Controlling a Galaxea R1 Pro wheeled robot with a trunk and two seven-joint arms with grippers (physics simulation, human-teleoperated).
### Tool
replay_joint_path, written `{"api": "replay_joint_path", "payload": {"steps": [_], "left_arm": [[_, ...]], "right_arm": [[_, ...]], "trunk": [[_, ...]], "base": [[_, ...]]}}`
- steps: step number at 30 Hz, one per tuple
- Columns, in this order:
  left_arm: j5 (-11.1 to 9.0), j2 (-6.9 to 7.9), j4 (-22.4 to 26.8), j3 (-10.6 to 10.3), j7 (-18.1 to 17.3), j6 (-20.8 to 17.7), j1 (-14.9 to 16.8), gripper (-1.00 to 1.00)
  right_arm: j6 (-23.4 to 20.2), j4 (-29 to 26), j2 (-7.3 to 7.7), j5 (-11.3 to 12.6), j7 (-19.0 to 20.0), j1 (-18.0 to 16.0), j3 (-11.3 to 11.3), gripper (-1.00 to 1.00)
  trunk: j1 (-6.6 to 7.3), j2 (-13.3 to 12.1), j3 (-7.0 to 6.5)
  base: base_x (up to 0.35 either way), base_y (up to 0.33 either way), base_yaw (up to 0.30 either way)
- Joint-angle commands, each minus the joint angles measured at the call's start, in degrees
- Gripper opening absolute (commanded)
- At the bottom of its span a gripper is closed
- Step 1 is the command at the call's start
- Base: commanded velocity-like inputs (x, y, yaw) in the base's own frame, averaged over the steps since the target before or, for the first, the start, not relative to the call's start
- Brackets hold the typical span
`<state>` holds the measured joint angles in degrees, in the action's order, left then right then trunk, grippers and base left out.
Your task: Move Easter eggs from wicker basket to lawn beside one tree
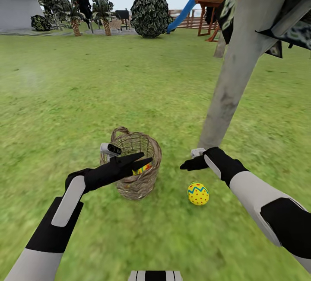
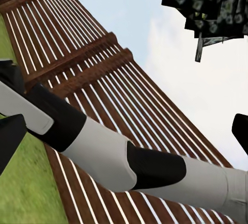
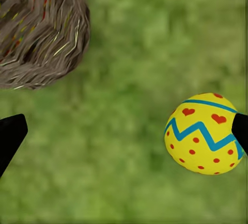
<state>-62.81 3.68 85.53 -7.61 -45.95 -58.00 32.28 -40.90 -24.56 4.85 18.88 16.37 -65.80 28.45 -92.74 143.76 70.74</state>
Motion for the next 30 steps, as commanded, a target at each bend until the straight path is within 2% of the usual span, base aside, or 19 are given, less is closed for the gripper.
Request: {"api": "replay_joint_path", "payload": {"steps": [1,20,23,24,26,30], "left_arm": [[-0.03,0.02,-0.01,-0.04,-0.22,-0.19,0.04,1.0],[0.06,0.1,-0.16,0.08,-0.27,-0.19,0.14,1.0],[0.16,0.41,-0.31,1.2,-0.15,-0.19,0.2,1.0],[0.06,0.68,-0.64,1.52,0.19,0.13,-0.11,1.0],[0.05,1.09,-1.2,2.17,0.83,0.45,-0.31,1.0],[0.03,1.67,-1.87,1.92,0.81,0.47,-0.38,1.0]], "right_arm": [[0.21,-0.15,0.07,-0.78,0.15,-0.82,0.29,1.0],[0.14,-0.29,0.07,-0.78,0.26,-0.82,0.29,1.0],[0.14,-0.24,0.07,-0.78,1.05,-0.82,0.29,1.0],[-0.65,-0.49,0.4,-0.27,1.18,2.14,-0.03,1.0],[-1.29,-1.13,0.99,-0.08,1.82,2.79,-0.66,1.0],[-0.44,-1.63,0.12,0.08,1.88,2.11,-0.13,1.0]], "trunk": [[0.04,0.01,-0.19],[0.53,-0.25,-4.4],[0.61,-0.29,-5.07],[0.6,-0.29,-5.05],[0.6,-0.29,-5.05],[0.6,-0.29,-5.05]], "base": [[0.0,0.0,0.0],[0.0,0.0,0.0],[0.0,0.0,0.0],[0.0,0.0,0.0],[0.0,0.0,0.0],[0.0,0.0,0.0]]}}
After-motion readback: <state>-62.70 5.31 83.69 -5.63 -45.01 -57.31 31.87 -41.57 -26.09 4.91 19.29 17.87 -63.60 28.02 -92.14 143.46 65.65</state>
